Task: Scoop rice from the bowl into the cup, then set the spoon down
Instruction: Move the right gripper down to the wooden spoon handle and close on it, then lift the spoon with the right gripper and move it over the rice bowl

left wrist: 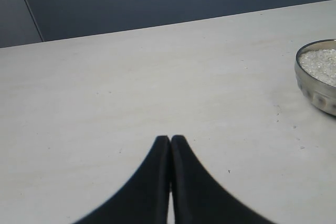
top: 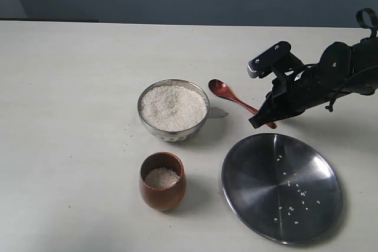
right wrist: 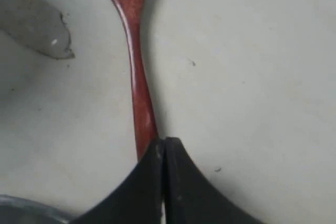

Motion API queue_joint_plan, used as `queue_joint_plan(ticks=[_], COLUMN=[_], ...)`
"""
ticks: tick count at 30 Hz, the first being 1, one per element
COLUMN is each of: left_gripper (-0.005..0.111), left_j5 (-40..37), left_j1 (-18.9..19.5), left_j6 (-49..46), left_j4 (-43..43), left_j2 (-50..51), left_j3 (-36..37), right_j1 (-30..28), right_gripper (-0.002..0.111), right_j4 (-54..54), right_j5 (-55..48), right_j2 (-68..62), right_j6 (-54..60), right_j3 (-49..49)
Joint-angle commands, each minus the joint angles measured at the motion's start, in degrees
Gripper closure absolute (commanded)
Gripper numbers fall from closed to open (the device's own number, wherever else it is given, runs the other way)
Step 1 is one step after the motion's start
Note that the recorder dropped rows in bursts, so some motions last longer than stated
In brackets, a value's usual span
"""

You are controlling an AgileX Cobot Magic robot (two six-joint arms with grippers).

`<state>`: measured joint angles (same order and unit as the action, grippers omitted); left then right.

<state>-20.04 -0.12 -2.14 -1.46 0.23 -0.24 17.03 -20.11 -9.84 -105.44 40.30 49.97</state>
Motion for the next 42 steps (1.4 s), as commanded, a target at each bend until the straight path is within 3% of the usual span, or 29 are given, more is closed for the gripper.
queue_joint_plan(ticks=[1,6,11,14,36,38,40,42], left_gripper=[0.106,0.106,0.106,0.106,0.106,0.106,0.106,0.106], left_j5=[0.6,0.8,0.8,0.8,0.8,0.8,0.8,0.8], left_j1=[-0.1,-0.1,-0.1,-0.1,-0.1,-0.1,-0.1,-0.1], left_j6=[-0.1,-0.1,-0.1,-0.1,-0.1,-0.1,-0.1,-0.1], left_j4=[-0.1,-0.1,-0.1,-0.1,-0.1,-0.1,-0.1,-0.1], left_j2=[-0.2,-0.2,-0.2,-0.2,-0.2,-0.2,-0.2,-0.2], left_j3=[0.2,0.2,0.2,0.2,0.2,0.2,0.2,0.2], right_j1=[-0.3,-0.3,-0.3,-0.3,-0.3,-0.3,-0.3,-0.3], right_gripper=[0.109,0.108,0.084,0.075,0.076,0.087,0.105,0.108], right_j4=[-0.1,-1.4,-1.4,-1.3,-0.7,-0.1,0.2,0.4], right_j5=[-0.8,-1.4,-2.9,-2.9,2.6,2.0,1.3,1.0], right_j2=[0.0,0.0,0.0,0.0,-5.1,-5.1,-5.1,-5.1], right_j6=[0.2,0.2,0.2,0.2,1.2,1.3,1.3,1.2], right_j3=[-0.1,-0.1,-0.1,-0.1,-0.1,-0.1,-0.1,-0.1])
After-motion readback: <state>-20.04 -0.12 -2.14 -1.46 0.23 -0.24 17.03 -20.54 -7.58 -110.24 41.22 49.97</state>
